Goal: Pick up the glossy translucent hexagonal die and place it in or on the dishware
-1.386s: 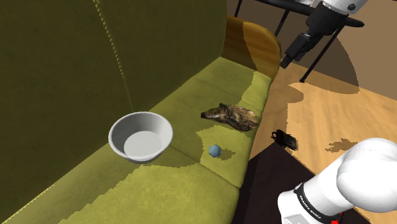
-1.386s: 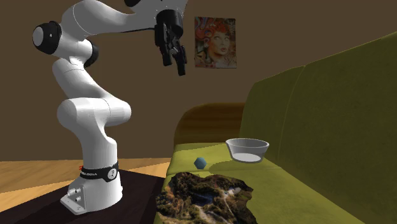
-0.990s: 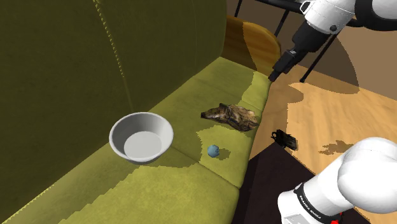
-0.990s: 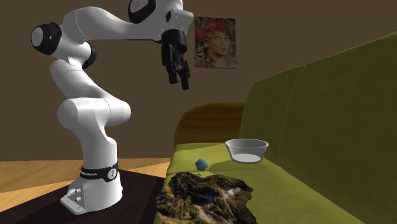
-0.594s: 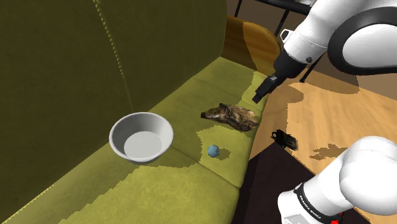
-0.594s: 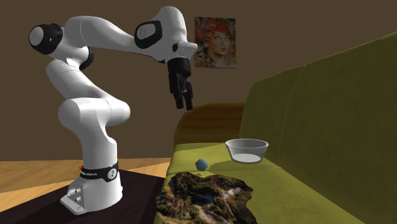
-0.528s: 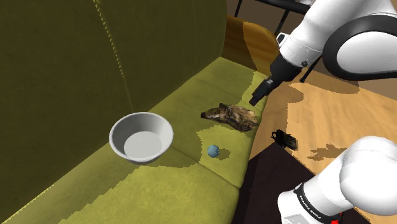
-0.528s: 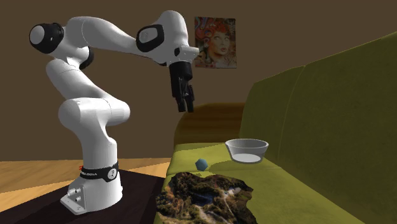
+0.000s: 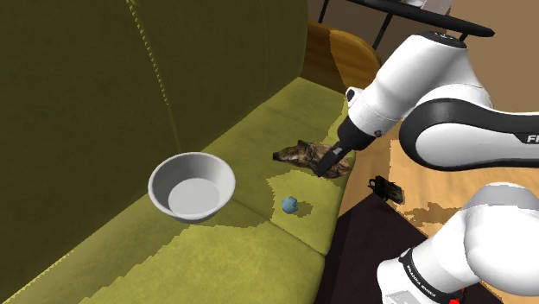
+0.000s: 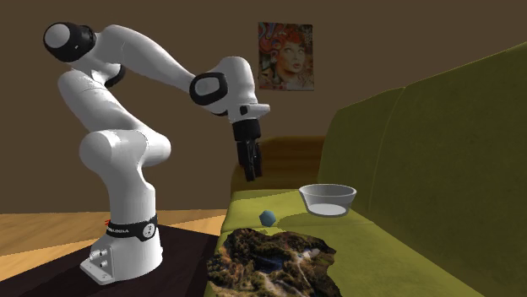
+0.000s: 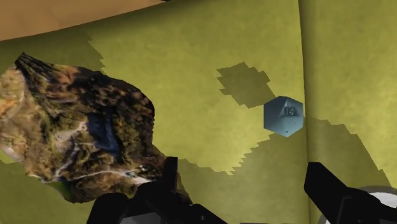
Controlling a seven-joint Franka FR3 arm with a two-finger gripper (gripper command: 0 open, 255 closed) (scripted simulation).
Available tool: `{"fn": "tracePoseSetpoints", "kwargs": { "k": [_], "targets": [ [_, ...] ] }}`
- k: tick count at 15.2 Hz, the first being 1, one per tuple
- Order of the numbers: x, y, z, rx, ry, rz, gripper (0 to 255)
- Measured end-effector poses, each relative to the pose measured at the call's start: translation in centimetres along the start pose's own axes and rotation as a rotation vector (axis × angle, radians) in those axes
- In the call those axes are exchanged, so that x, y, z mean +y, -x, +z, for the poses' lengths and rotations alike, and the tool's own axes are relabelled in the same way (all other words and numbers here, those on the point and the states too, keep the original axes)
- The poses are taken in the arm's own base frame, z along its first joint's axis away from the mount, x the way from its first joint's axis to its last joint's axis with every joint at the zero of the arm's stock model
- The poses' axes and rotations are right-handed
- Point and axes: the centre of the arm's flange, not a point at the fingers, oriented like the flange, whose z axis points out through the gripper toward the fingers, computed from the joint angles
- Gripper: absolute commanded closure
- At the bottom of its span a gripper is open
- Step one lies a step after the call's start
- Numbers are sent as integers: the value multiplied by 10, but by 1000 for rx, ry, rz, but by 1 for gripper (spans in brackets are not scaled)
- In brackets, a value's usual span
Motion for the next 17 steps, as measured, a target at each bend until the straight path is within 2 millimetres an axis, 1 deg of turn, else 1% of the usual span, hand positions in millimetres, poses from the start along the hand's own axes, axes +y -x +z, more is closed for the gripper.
{"fn": "tracePoseSetpoints", "kwargs": {
  "k": [6, 8, 9, 12, 16, 17],
  "targets": [
    [-46, 8, 63, 5, -24, -27, 0],
    [-60, 13, 87, 7, -31, -37, 0],
    [-65, 14, 92, 8, -34, -39, 0],
    [-70, 13, 107, 10, -37, -41, 0],
    [-72, 15, 130, 10, -37, -42, 0],
    [-72, 14, 133, 10, -37, -42, 0]
  ]
}}
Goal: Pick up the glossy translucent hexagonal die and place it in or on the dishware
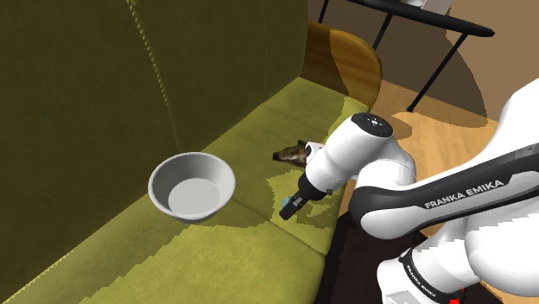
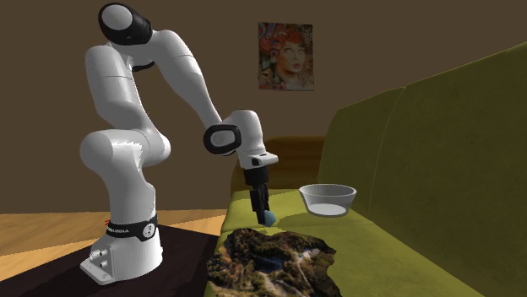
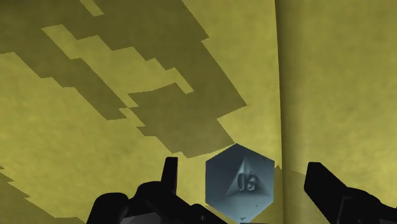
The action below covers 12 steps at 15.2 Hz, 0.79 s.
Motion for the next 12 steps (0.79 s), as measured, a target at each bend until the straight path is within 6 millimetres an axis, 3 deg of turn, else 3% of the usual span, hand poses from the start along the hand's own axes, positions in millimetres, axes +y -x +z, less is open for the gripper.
{"fn": "tracePoseSetpoints", "kwargs": {
  "k": [6, 7, 12],
  "targets": [
    [1, 0, 3, 1, -1, 0, 0],
    [1, 0, 3, 1, -1, 0, 255],
    [1, 0, 3, 1, -1, 0, 255]
  ]
}}
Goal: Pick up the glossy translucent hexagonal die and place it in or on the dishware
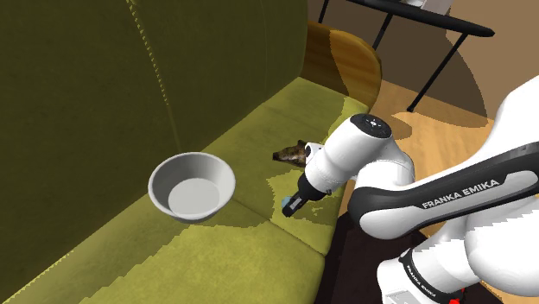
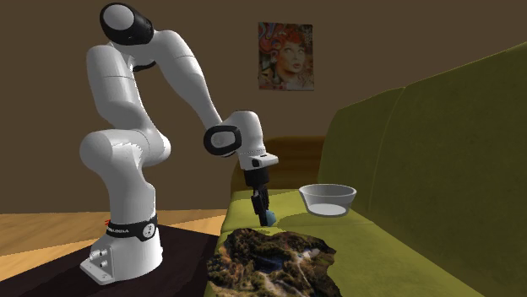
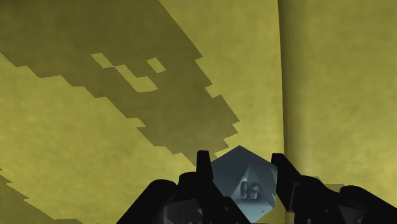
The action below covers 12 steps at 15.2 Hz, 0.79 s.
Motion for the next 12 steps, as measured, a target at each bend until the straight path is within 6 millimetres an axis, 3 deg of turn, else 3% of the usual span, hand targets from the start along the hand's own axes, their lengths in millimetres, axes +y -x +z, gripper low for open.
{"fn": "tracePoseSetpoints", "kwargs": {
  "k": [6, 12],
  "targets": [
    [0, -1, -2, 0, 0, 0, 255],
    [0, -7, -32, 1, 0, 0, 255]
  ]
}}
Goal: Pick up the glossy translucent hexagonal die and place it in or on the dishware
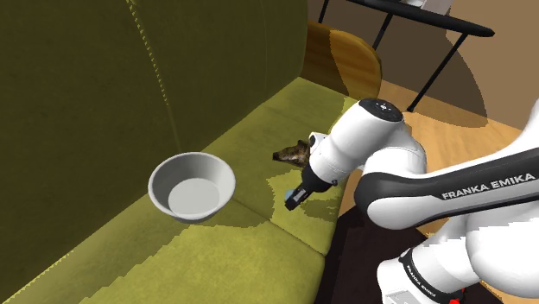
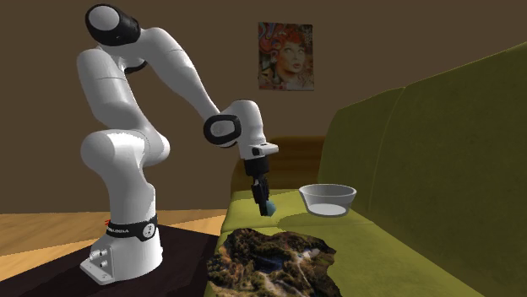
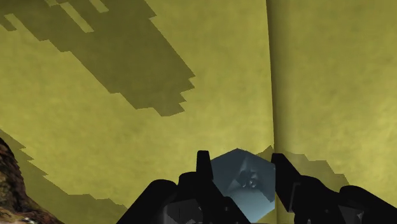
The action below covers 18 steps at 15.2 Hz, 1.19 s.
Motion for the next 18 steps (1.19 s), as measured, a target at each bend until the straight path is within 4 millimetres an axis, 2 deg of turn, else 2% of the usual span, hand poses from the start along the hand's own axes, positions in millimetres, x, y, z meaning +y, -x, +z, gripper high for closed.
{"fn": "tracePoseSetpoints", "kwargs": {
  "k": [18],
  "targets": [
    [0, -18, -92, -1, 0, 0, 255]
  ]
}}
